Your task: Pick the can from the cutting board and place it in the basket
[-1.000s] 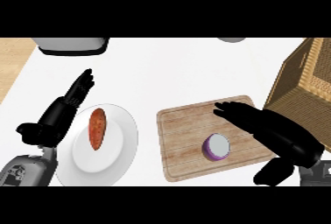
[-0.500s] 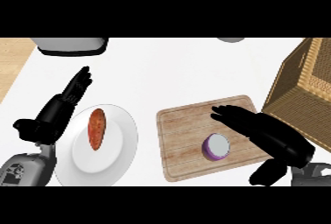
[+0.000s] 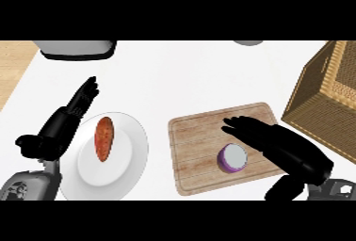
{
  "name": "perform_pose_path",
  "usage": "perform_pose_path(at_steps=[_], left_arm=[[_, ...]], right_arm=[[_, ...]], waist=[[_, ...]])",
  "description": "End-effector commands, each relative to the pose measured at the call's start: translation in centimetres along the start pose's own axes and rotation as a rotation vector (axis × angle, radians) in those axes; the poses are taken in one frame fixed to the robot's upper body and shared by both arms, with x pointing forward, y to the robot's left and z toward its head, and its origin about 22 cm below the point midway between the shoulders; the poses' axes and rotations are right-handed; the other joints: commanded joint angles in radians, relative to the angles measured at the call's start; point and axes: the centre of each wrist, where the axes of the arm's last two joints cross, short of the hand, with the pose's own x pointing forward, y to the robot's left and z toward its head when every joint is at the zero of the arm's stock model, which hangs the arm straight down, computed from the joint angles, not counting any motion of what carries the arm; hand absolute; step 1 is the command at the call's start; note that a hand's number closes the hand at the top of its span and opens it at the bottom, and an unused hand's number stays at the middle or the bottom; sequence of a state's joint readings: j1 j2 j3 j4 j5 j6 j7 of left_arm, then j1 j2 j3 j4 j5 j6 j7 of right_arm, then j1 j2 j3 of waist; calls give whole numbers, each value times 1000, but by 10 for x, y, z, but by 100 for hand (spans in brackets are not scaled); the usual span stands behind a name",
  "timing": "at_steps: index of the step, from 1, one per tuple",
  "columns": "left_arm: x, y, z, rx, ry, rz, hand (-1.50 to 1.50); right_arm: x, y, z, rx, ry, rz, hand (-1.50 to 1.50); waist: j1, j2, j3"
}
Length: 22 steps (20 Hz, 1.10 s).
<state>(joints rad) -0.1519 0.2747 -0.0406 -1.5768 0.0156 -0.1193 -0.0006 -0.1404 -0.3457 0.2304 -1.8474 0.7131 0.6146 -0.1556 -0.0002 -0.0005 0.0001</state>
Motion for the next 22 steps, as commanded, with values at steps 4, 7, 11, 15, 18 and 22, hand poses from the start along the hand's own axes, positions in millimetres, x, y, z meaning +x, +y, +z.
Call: perform_pose_path(at_steps=[4, 7, 11, 15, 18, 22], left_arm=[[-2, 20, 4, -2, -6, -25, 0], [6, 1, -9, -9, -10, 14, 0], [24, -10, -4, 3, -24, -2, 0], [20, -11, 9, 4, -16, -7, 0], [8, 2, -2, 2, 6, -7, 0], [3, 2, -10, -7, -6, 9, 0]], right_arm=[[-12, 12, -4, 44, 42, 62, -150], [10, 22, -32, 33, 27, 68, -150], [4, 30, -34, 39, 43, 70, -150], [-11, 53, -24, 53, 75, 97, -150], [-18, 47, -36, 60, 100, 82, -150], [-10, 67, -62, 77, 119, 106, -150]], waist=[[2, 1, 0], [1, 0, 0], [3, -1, 0], [2, -1, 0], [1, 0, 0], [1, 1, 0]])
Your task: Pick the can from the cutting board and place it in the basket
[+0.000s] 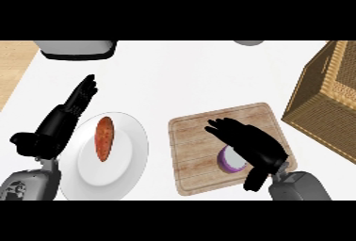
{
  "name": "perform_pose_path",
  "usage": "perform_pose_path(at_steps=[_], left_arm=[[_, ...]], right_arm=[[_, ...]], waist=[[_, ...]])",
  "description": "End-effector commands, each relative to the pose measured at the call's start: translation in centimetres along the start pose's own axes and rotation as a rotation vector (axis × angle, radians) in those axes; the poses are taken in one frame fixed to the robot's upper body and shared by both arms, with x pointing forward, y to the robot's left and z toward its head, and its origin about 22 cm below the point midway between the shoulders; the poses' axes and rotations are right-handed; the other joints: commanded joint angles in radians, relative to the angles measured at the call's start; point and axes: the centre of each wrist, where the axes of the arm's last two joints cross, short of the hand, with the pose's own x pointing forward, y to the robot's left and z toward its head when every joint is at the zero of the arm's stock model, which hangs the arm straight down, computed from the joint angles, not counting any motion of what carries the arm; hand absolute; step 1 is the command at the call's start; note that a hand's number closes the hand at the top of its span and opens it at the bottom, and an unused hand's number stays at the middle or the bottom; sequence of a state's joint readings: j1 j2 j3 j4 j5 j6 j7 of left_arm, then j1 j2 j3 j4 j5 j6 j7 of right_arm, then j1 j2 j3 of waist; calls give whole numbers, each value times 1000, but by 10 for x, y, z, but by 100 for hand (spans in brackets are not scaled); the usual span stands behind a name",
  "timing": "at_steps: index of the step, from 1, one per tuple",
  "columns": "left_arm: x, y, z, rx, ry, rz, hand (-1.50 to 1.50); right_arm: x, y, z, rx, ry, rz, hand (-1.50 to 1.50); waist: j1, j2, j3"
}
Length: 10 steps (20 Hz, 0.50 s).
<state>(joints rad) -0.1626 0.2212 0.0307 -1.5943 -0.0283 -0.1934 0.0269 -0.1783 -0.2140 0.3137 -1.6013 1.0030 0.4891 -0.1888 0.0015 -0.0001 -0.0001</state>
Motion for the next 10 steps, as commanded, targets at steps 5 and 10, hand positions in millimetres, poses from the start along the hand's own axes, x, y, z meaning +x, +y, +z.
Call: perform_pose_path(at_steps=[5, 10], left_arm=[[18, -8, 0, -1, -16, 2, 0], [3, -12, -10, -5, -24, 0, 0]], right_arm=[[-14, 14, 5, 57, 6, -4, -150], [-23, 25, -28, 147, -8, 4, 150]], waist=[[-1, -1, 0], [4, 2, 0]])
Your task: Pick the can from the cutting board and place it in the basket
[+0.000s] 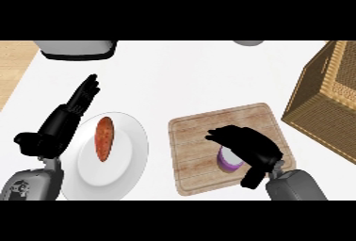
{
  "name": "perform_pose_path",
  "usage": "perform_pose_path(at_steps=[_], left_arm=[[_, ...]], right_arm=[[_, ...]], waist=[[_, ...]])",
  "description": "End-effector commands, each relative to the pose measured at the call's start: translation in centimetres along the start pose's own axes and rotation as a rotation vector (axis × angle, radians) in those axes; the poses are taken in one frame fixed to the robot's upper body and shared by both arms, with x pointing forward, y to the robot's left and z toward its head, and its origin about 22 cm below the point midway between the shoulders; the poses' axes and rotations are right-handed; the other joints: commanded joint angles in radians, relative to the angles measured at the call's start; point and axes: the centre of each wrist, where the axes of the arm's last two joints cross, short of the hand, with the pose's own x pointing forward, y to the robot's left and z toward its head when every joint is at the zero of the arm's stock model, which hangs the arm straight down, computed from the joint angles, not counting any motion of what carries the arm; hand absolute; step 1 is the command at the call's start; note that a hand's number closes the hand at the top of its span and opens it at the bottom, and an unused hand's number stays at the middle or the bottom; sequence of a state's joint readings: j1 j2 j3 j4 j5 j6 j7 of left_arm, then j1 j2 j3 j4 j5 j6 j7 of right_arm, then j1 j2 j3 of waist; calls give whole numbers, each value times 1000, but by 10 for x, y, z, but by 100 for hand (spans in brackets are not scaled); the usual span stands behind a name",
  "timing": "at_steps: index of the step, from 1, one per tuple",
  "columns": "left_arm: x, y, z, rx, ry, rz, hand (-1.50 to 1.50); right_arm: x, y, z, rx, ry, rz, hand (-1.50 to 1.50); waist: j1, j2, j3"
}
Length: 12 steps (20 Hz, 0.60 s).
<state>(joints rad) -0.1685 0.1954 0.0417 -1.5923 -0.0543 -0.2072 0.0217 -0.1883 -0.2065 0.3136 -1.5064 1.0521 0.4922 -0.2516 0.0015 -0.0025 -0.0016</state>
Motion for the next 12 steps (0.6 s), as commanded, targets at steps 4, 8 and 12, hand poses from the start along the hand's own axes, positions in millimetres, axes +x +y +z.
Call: perform_pose_path(at_steps=[4, 8, 12], left_arm=[[13, 5, -21, 13, 10, -5, 0], [8, 5, 4, -8, 5, 12, 0], [-15, 7, -3, 12, -7, -12, 0]], right_arm=[[-5, 11, 10, 83, -33, 61, 150], [0, 33, -7, 64, -33, 105, 150], [14, 34, 1, 34, -108, 205, 150]], waist=[[-5, 2, 2], [1, 2, 2], [-4, 2, 1]])
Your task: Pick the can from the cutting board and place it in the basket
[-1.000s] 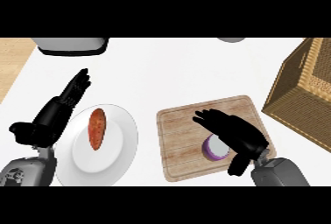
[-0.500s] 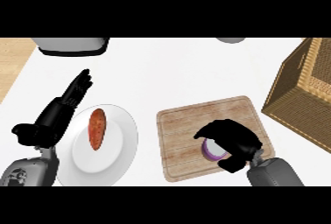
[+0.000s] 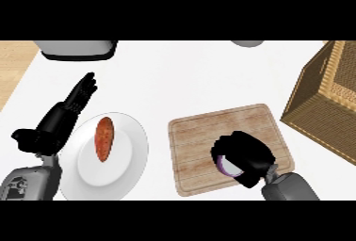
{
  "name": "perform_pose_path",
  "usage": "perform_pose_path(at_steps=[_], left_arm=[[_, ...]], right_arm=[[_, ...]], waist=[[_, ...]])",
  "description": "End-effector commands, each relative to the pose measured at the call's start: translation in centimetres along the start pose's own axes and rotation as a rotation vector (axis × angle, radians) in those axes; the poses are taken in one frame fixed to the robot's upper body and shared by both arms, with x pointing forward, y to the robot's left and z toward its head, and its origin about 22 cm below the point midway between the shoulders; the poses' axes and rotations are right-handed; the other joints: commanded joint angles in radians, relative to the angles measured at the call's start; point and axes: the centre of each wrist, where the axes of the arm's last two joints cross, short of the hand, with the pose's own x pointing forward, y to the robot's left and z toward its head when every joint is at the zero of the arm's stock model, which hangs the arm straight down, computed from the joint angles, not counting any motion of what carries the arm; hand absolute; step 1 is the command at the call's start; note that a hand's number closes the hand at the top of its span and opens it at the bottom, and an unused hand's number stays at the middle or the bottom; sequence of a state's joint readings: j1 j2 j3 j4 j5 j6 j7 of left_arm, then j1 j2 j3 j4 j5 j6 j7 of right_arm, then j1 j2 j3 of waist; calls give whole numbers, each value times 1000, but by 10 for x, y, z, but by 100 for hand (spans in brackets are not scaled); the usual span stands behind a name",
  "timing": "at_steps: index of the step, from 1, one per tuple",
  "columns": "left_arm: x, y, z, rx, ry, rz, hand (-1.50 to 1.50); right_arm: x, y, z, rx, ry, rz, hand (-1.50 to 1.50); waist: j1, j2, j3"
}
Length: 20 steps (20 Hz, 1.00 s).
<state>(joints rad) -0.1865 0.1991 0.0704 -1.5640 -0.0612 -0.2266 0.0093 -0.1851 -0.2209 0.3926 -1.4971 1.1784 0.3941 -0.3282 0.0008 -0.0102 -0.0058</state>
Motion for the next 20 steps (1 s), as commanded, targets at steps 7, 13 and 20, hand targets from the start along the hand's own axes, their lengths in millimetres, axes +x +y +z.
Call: perform_pose_path(at_steps=[7, 13, 20], left_arm=[[-5, 1, 11, 39, 24, 9, 0], [-5, 4, 11, 5, 6, -2, 0], [-1, 2, 10, 2, -3, -8, 0]], right_arm=[[-22, 33, 22, -158, 643, -197, 150], [12, 22, 12, -382, 896, -346, 150], [50, -27, 33, -798, 702, -625, 150]], waist=[[-45, 6, 4], [-6, 8, 6], [-12, 2, 7]])
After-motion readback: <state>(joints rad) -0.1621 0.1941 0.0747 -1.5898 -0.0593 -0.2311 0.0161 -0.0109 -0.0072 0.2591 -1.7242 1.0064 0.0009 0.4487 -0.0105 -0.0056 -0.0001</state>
